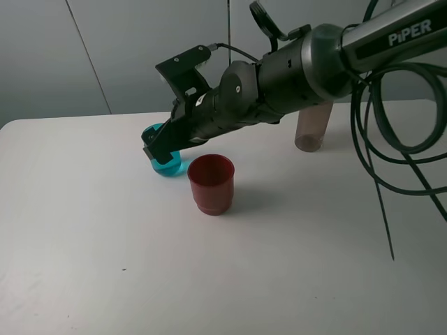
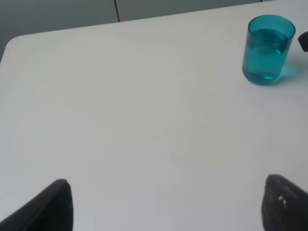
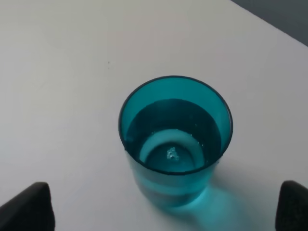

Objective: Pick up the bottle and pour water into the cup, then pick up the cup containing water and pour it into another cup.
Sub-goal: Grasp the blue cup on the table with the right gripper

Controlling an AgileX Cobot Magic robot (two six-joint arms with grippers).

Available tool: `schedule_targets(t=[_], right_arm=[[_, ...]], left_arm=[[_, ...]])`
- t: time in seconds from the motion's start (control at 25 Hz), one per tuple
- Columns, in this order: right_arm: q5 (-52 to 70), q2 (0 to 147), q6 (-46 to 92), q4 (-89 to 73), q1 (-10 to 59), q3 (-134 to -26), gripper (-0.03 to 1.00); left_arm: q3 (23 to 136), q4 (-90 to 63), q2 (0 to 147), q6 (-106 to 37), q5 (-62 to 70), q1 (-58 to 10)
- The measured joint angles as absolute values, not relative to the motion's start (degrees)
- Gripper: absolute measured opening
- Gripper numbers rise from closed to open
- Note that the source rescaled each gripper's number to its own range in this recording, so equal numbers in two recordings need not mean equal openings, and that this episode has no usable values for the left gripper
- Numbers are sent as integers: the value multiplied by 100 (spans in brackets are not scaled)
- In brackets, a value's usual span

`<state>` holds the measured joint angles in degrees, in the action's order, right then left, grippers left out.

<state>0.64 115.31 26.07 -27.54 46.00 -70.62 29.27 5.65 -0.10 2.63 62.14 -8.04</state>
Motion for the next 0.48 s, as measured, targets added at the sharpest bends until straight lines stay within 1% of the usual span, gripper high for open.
schedule_targets(t=[0.16, 0.48], right_arm=[[-254, 11760, 2117, -2754, 4600, -7053, 100], [-439, 11971, 813, -2312, 4603, -7053, 100]], left_arm=[[2927, 565, -10, 263, 6214, -804], [2927, 565, -10, 263, 6214, -804]])
